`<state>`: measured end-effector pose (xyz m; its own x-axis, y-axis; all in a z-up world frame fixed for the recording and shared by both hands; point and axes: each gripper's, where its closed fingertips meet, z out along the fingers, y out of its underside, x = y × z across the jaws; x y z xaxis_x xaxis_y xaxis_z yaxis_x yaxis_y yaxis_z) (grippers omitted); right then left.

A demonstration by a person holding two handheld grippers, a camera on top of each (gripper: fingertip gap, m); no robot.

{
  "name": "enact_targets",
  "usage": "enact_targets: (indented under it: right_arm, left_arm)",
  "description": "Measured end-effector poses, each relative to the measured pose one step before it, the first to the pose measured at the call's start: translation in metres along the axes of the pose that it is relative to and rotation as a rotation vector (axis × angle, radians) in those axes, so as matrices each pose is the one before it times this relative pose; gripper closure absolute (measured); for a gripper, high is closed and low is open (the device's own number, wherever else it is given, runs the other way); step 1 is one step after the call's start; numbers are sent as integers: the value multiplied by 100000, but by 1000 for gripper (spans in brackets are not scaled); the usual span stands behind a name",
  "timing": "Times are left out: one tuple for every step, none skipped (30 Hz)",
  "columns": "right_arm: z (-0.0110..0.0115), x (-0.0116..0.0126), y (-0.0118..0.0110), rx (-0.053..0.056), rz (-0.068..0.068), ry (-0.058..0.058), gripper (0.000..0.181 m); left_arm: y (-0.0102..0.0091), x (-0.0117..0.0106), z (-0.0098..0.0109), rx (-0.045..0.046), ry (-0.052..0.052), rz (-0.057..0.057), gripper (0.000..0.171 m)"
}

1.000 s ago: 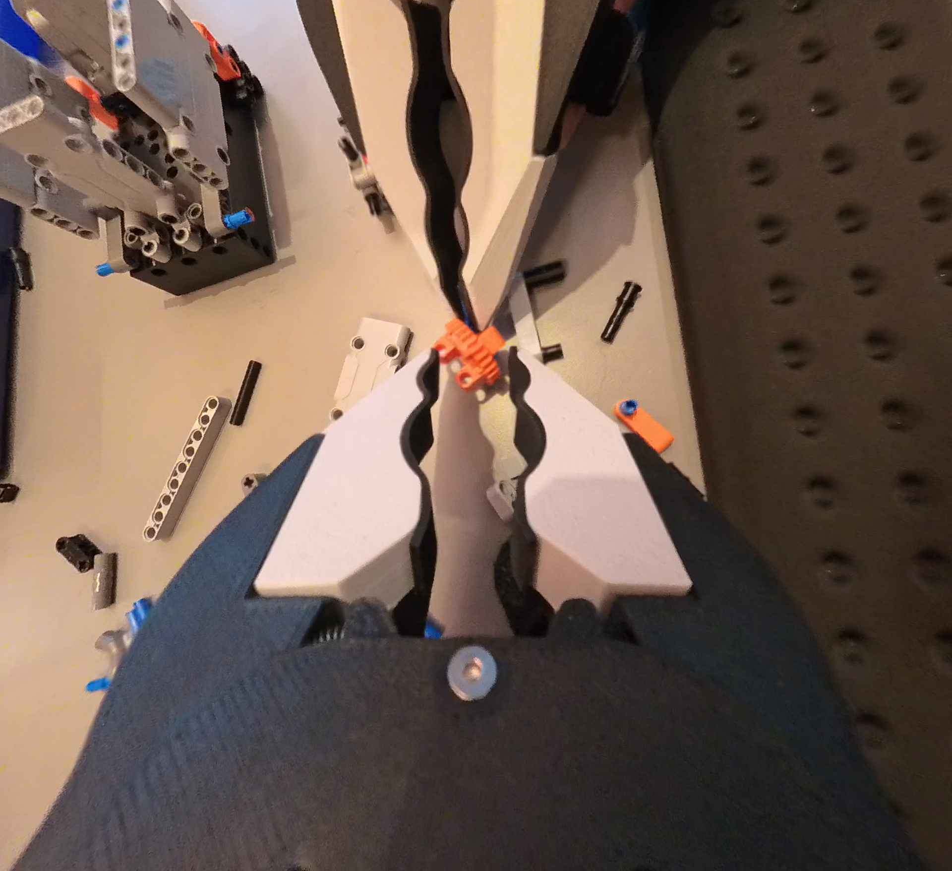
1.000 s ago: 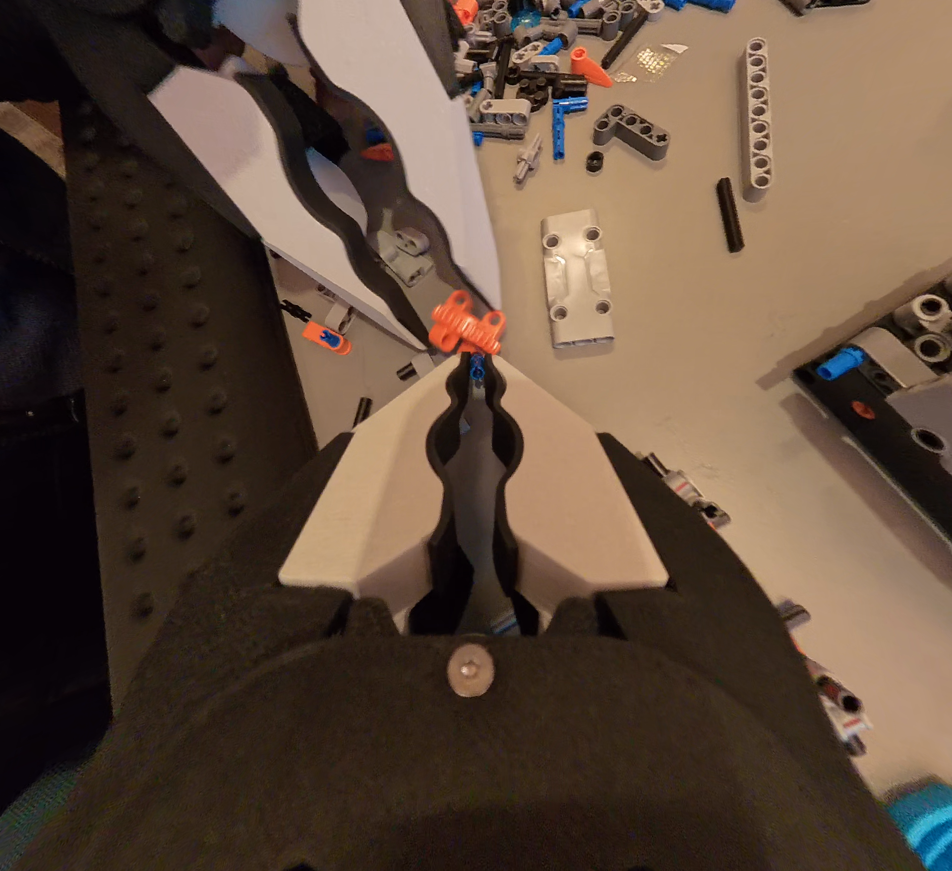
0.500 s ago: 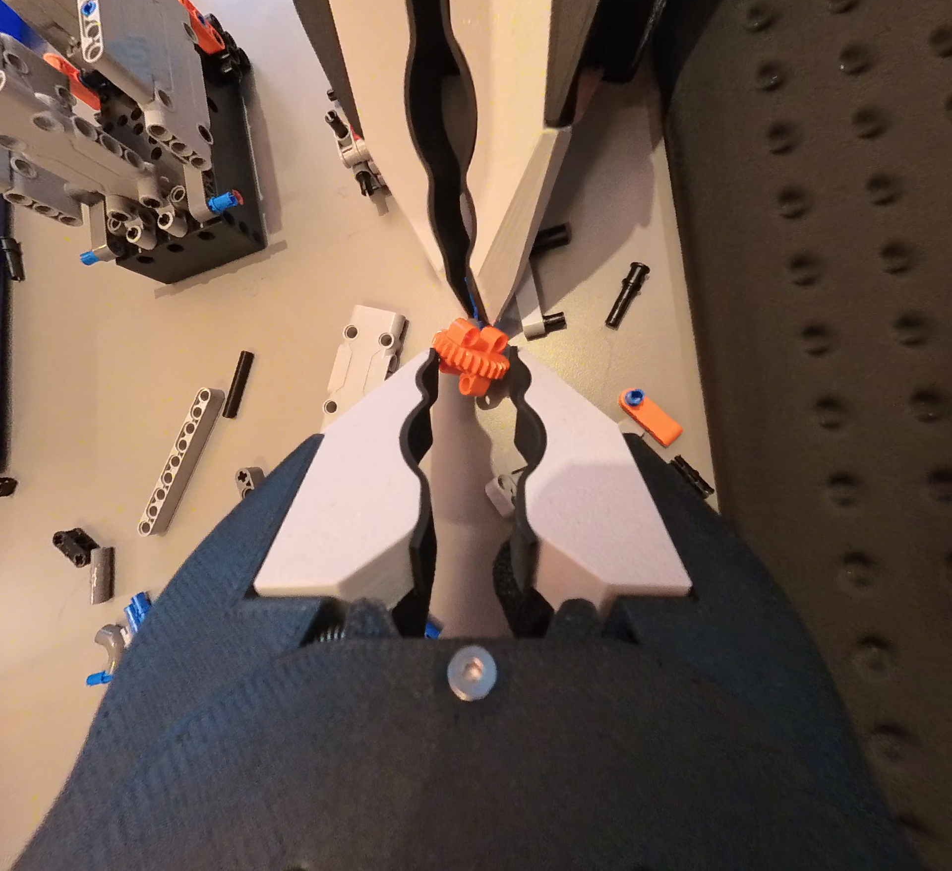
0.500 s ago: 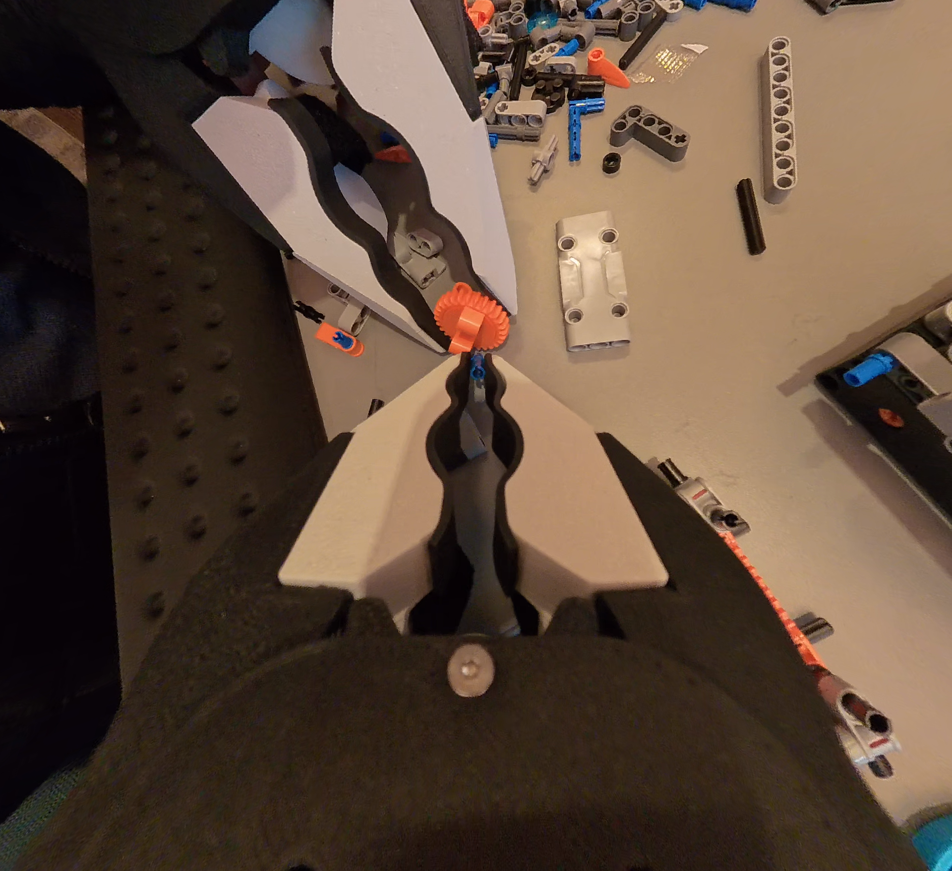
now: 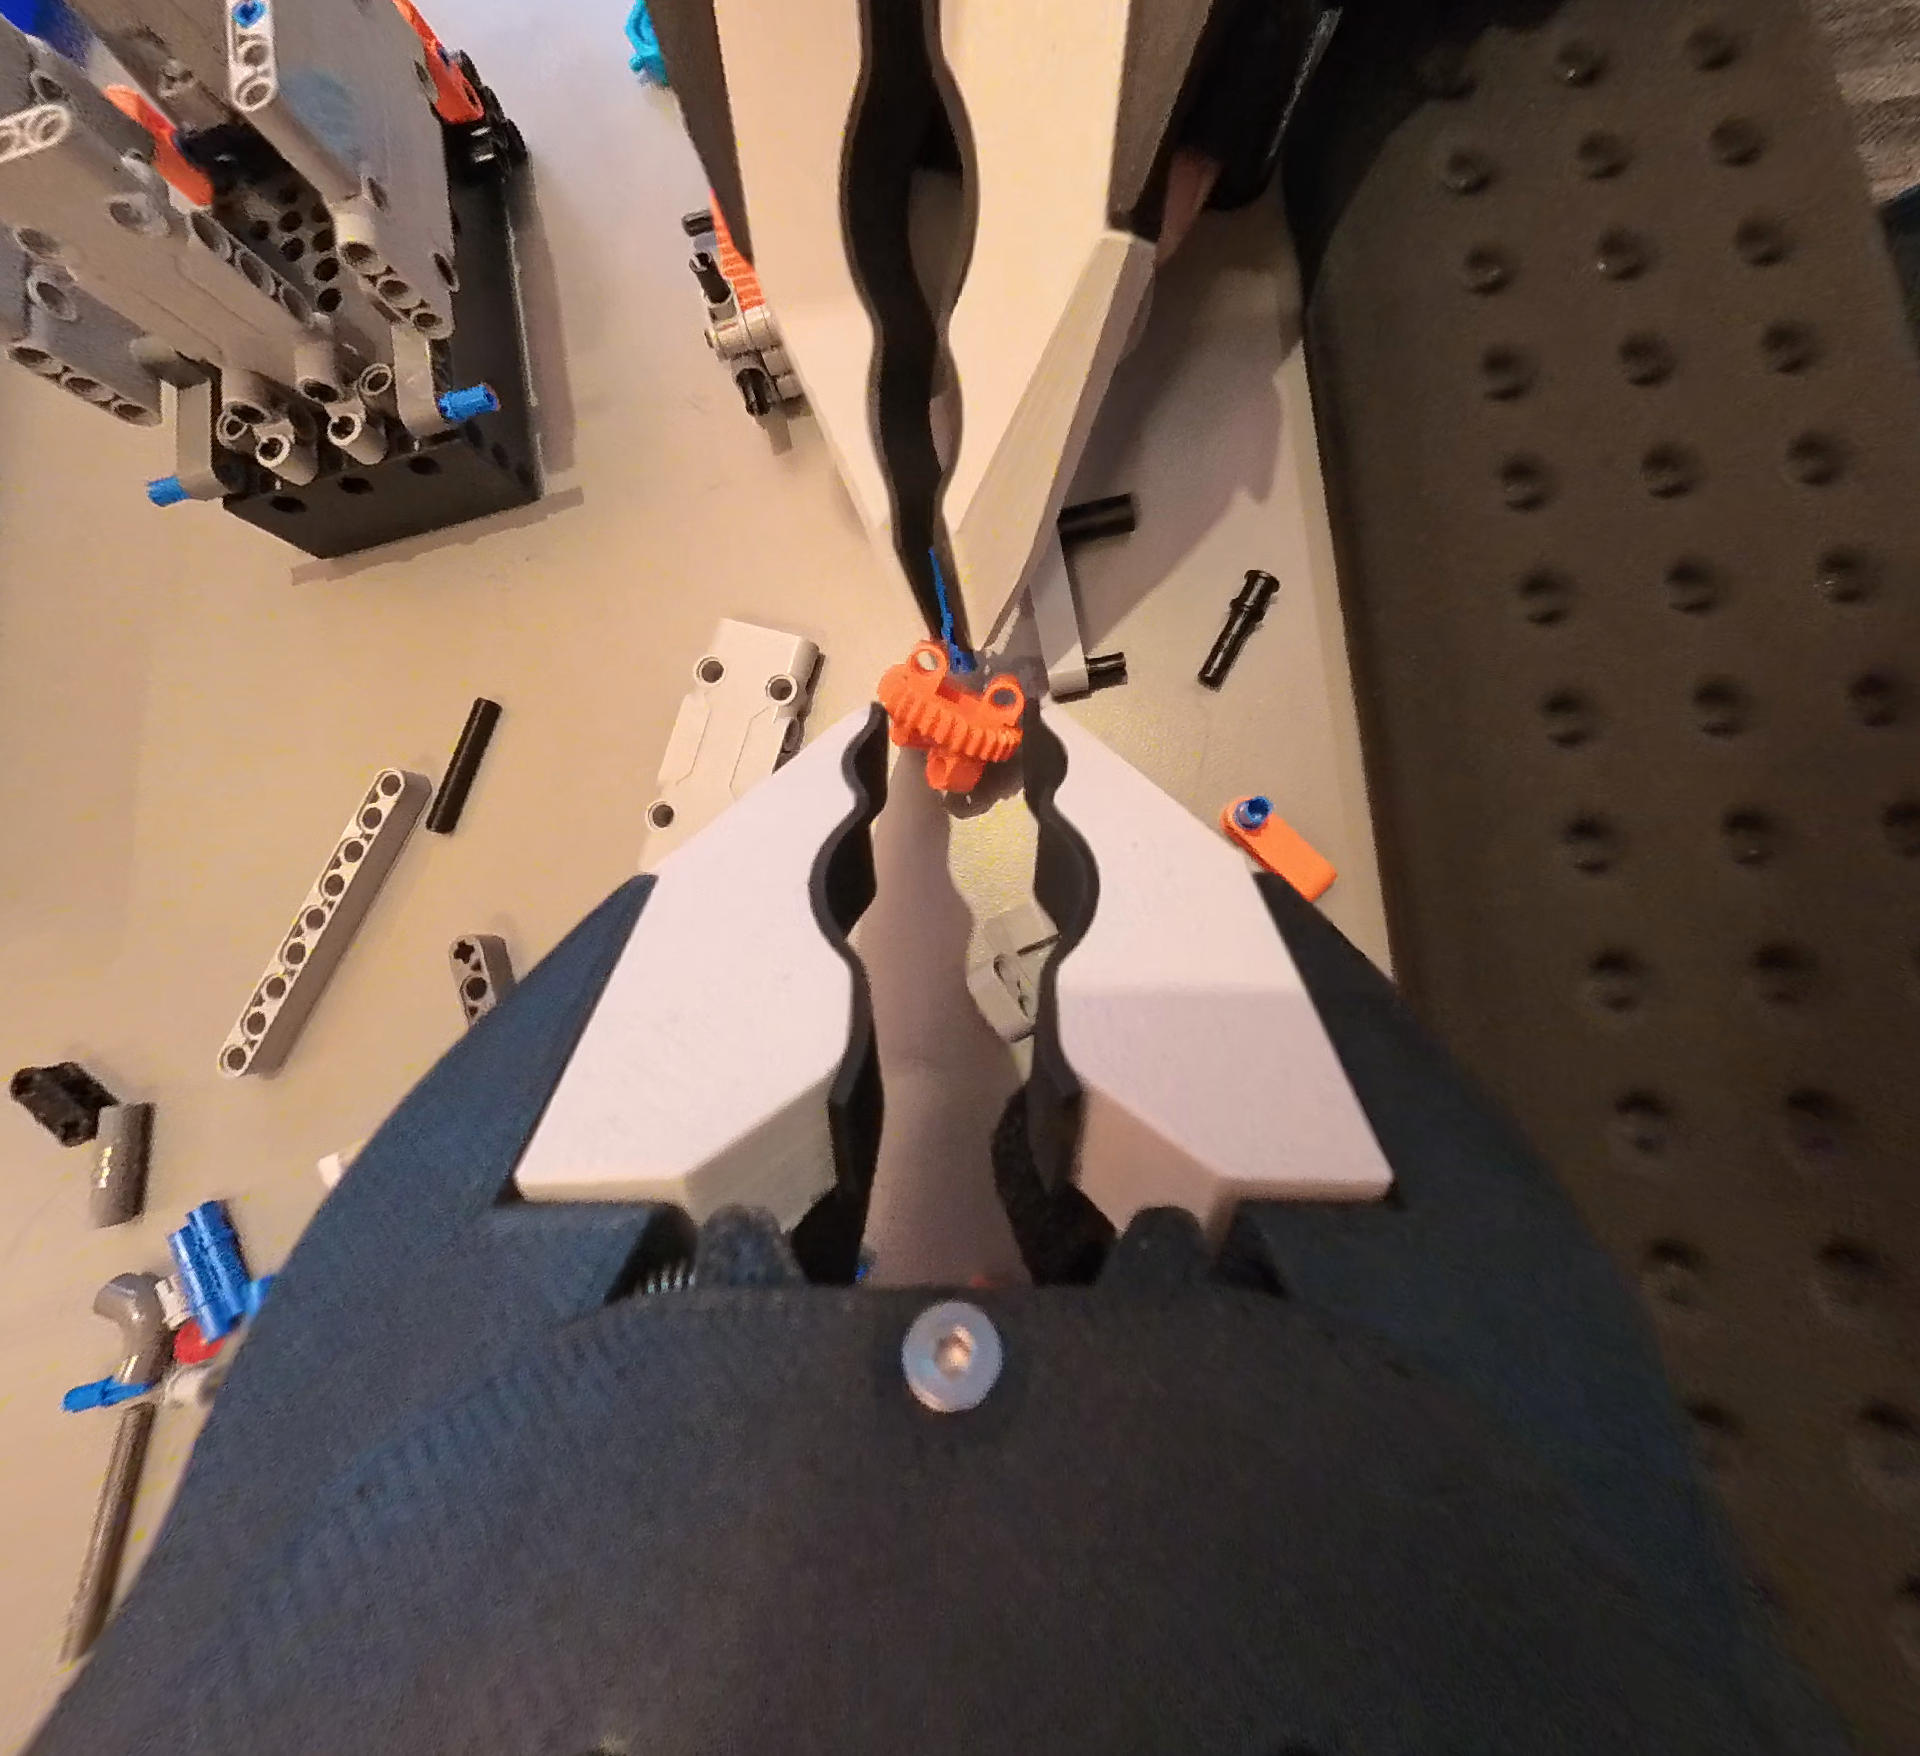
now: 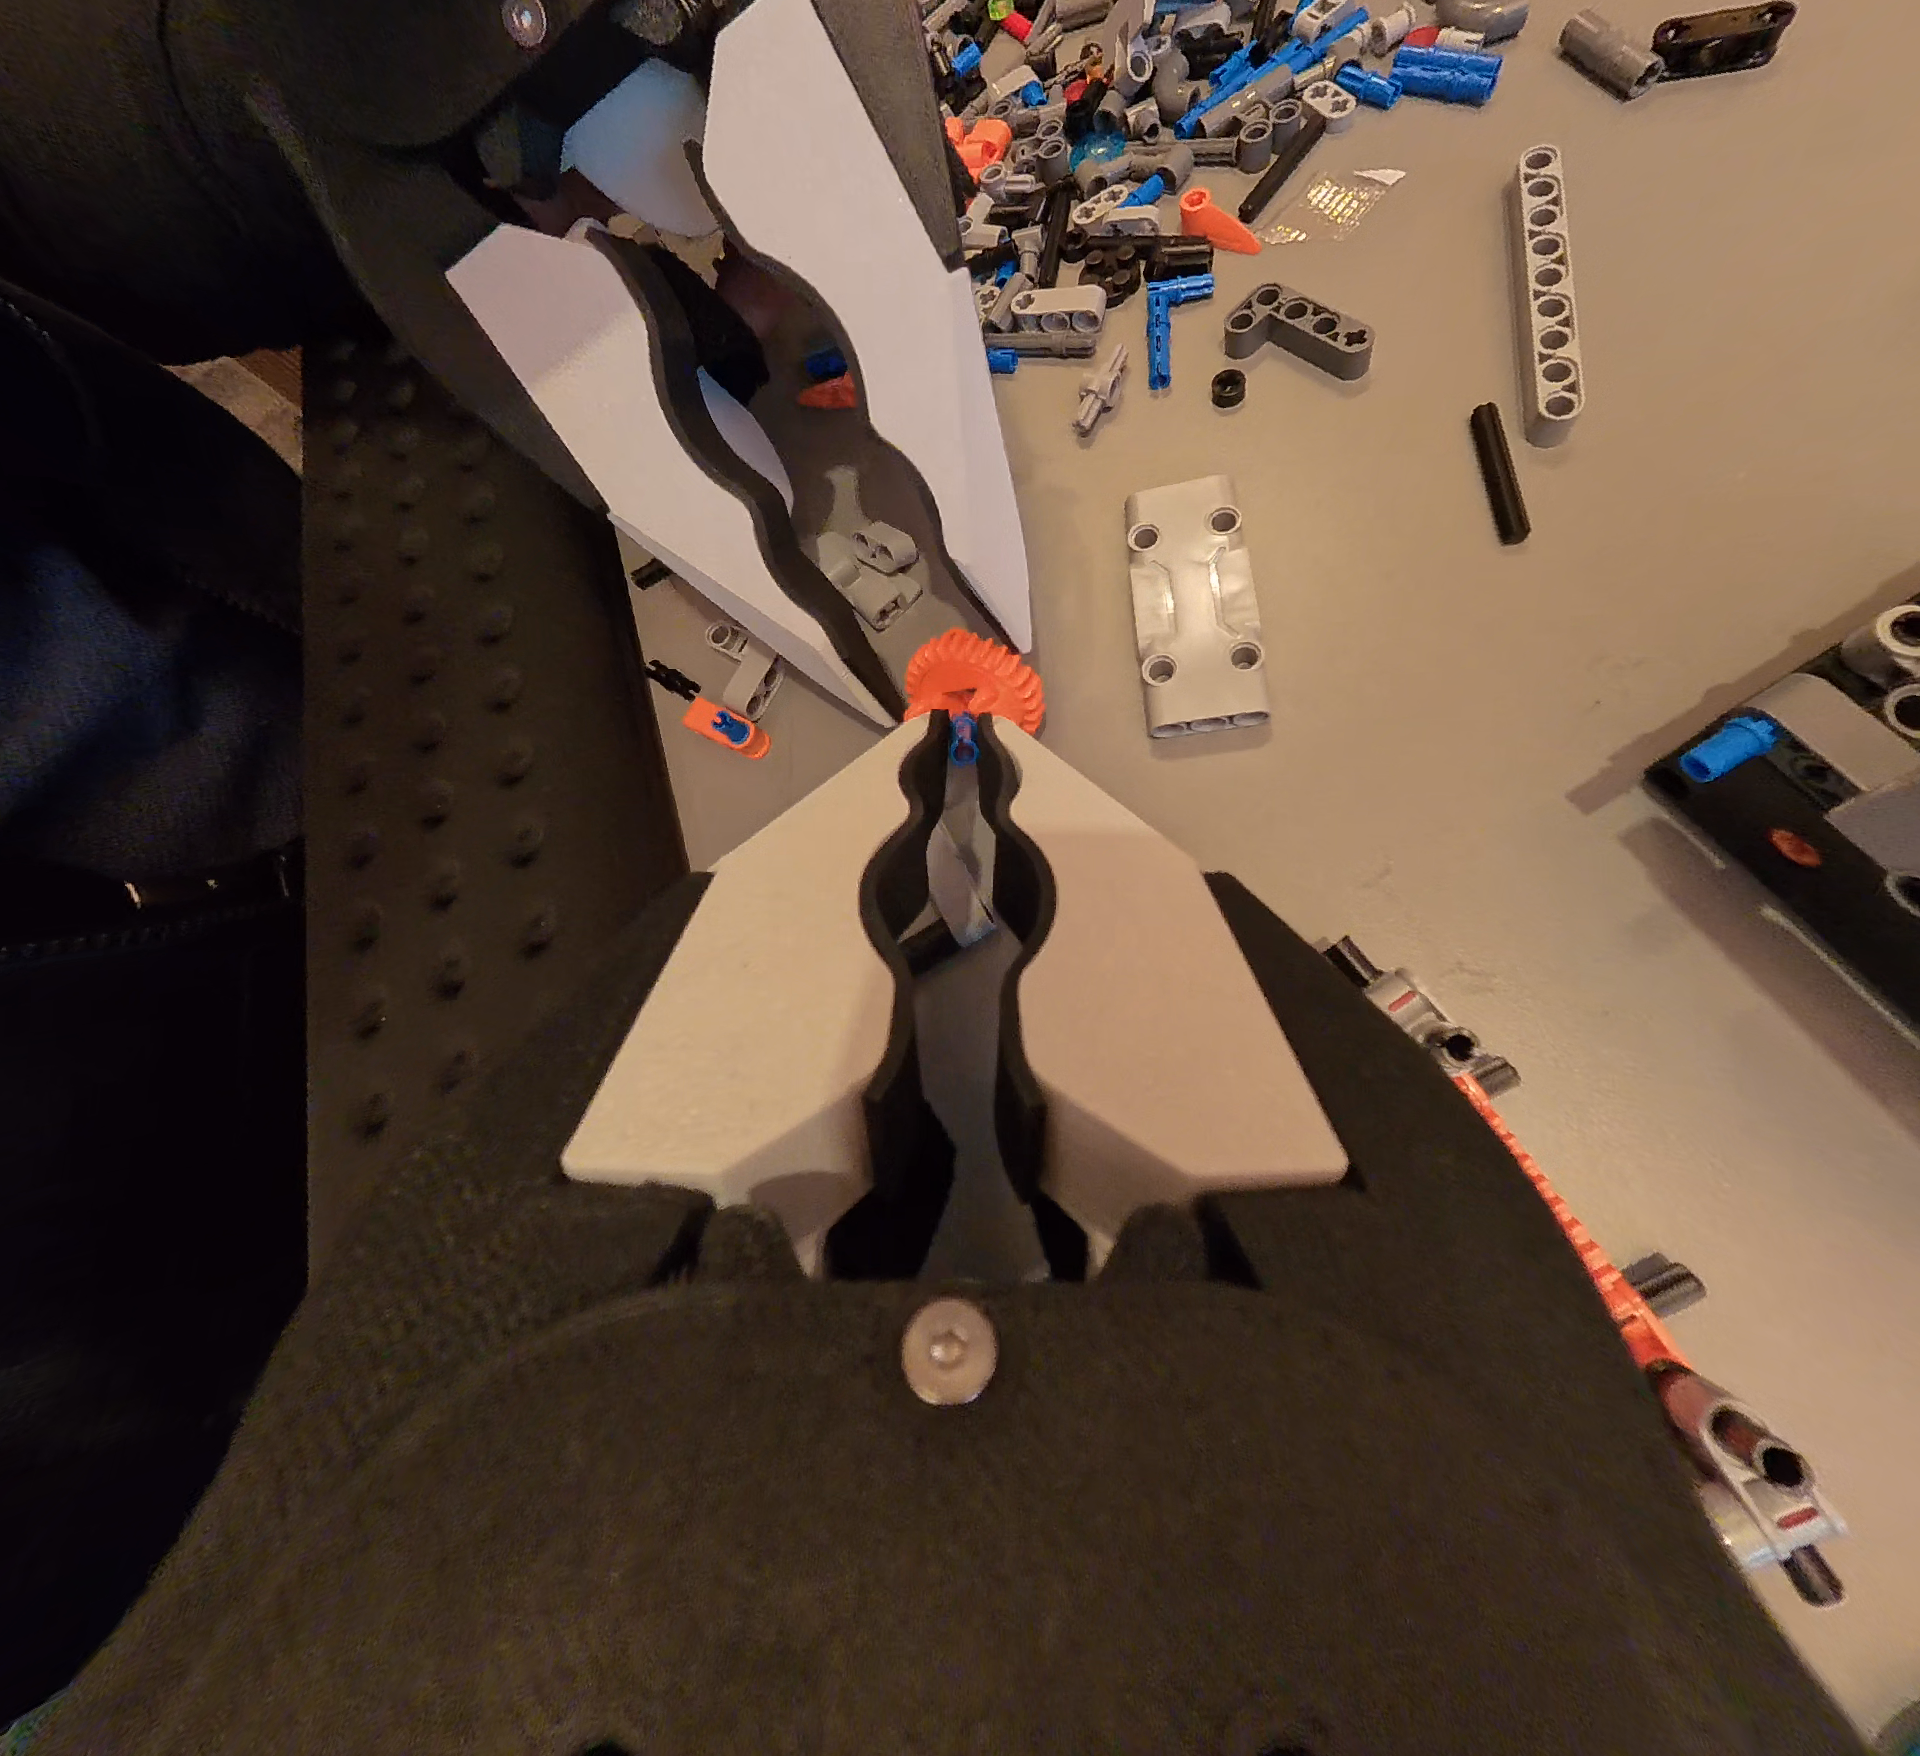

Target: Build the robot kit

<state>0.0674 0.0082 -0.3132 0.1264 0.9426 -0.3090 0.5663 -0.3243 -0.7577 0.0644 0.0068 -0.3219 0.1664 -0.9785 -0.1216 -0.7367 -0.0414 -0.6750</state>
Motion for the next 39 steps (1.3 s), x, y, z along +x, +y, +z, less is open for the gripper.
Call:
enact_targets:
  right_arm:
    - [42,-15,31,-238,-18,-73,178]
    - [54,-1,55,-341,-54,-23,178]
    - [70,-12,49,-360,-70,-29,178]
    - [76,-10,71,-483,-136,7,178]
    - [74,-41,59,-437,-165,-138,178]
    - [53,-44,25,-269,-170,-116,178]
    - [-13,29,-7,5,-356,429,178]
    - [-84,11,-77,447,-184,249,178]
    - [-117,-35,-118,819,136,-293,178]
    - [-136,35,-117,818,236,40,178]
    - [-130,80,-91,728,281,338,178]
    - [-107,75,-110,713,286,265,178]
    - [-81,12,-109,736,177,-49,178]
    - [-20,-24,-17,162,106,-190,178]
    - [62,-19,93,-461,81,-216,178]
    - [69,-43,94,-487,33,-338,178]
    - [33,-16,5,-96,-125,-30,178]
    - [-30,1,-30,171,-6,46,178]
    - [-72,43,-47,499,380,-32,178]
    - [-131,39,-129,1044,556,-134,178]
    - [-174,-1,-199,1489,684,-456,178]
    - [-188,14,-224,1693,851,-418,178]
    - [-207,56,-234,1806,869,-193,178]
    - [-226,29,-271,2013,1001,-457,178]
    - [-215,-56,-320,2323,1174,-979,178]
    - [-238,-56,-373,2666,1161,-879,178]
    - [-243,-115,-453,2995,1099,-1075,178]
    - [-228,-227,-504,3247,1271,-1750,178]
    - [-193,-261,-520,3289,1216,-1833,178]
    - [-160,-233,-472,2947,888,-1410,178]
    - [-130,-227,-384,2362,660,-1367,178]
    - [-134,-236,-392,2488,729,-1664,178]
    - [-141,-304,-464,2986,882,-2115,178]
    - [-144,-270,-498,2994,805,-1853,178]
    - [-71,-151,-343,2093,585,-959,178]
    - [-16,-75,-312,1834,157,-324,178]
    - [3,-86,-239,1356,-129,-186,178]
    - [9,-79,-243,1309,-391,-68,178]
    - [17,-67,-248,1394,-215,70,178]
  left_arm:
    - [-117,81,-80,1039,1233,-1196,148]
    - [-42,86,-70,571,1354,-1036,147]
    - [12,17,-74,214,905,-1019,147]
    - [-42,-38,-80,641,537,-1070,147]
    - [-26,71,-26,274,954,-832,147]
    - [58,59,51,-371,298,-86,146]
    - [122,-26,79,-788,-538,727,146]
    - [161,18,94,-1064,-428,991,147]
    - [105,26,71,-736,-299,757,147]
    - [-3,-18,-3,-46,-434,563,147]
    - [-27,-56,-55,124,-423,394,147]
    - [-29,-86,-57,277,-403,219,148]
    - [-10,-57,-34,126,-195,-131,147]
    - [9,-20,0,131,-11,-73,148]
    - [16,-9,25,27,-30,-35,148]
    - [5,-28,25,4,-170,-165,148]
    - [-71,-29,-13,421,-247,-184,148]
    - [-122,-23,-35,730,-60,-444,148]
    - [-105,-149,-84,733,-624,-943,148]
    - [-157,-133,-134,1272,-205,-1195,148]
    - [-253,-69,-181,2041,436,-1586,148]
    - [-297,-112,-226,2383,381,-2026,148]
    - [-307,-160,-249,2383,107,-1949,148]
    - [-338,-154,-283,2606,315,-1914,148]
    - [-419,-160,-311,3125,397,-2151,148]
    - [-478,-133,-320,3280,562,-2367,148]
    - [-469,-118,-302,3285,591,-2206,148]
    - [-455,-45,-266,3145,828,-2030,148]
    - [-471,-20,-237,3186,740,-1863,148]
    - [-431,14,-191,2936,838,-1681,148]
    - [-427,45,-152,2806,926,-1460,148]
    - [-343,11,-124,2255,488,-1228,148]
    - [-412,-70,-157,2690,-103,-949,148]
    - [-403,74,-144,2575,784,-1024,148]
    - [-395,97,-137,2388,971,-997,148]
    - [-337,-38,-129,2152,-61,-544,148]
    - [-227,-23,-103,1480,256,-598,148]
    - [-181,-9,-108,1213,670,-1015,148]
    - [-153,-2,-92,1191,817,-1323,148]
